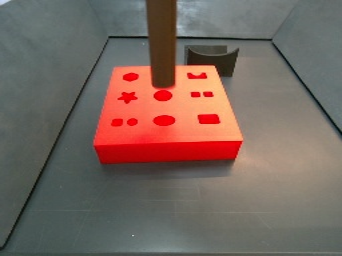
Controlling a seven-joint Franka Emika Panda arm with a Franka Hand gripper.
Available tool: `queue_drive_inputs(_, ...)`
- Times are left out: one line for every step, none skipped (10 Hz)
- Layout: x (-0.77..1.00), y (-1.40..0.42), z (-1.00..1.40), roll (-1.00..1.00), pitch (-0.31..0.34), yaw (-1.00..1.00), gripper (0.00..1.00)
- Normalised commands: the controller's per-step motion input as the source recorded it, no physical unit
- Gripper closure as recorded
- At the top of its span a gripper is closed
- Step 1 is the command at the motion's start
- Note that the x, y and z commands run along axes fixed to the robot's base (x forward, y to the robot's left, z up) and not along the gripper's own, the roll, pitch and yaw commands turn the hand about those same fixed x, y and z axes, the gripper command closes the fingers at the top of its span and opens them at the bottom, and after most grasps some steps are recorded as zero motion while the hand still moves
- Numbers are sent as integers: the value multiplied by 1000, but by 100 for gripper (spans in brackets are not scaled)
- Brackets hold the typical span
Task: Insert the oval object.
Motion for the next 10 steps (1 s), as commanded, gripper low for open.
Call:
queue_drive_inputs(63, 0, -226, 0, 0, -434, 100)
queue_drive_inputs(0, 0, -20, 0, 0, 0, 100)
queue_drive_inputs(123, 6, -163, -187, -17, -83, 100)
queue_drive_inputs(134, 160, -240, -286, -16, -91, 100)
queue_drive_inputs(171, 289, -269, -399, 0, 0, 100)
queue_drive_inputs(223, 260, -186, -394, 0, 0, 100)
queue_drive_inputs(0, 31, 0, -113, 0, 0, 100)
queue_drive_inputs(0, -9, -34, 0, 0, 0, 100)
queue_drive_inputs(0, -174, -26, 119, 17, 0, 100)
queue_drive_inputs(0, -11, 0, 13, 0, 0, 100)
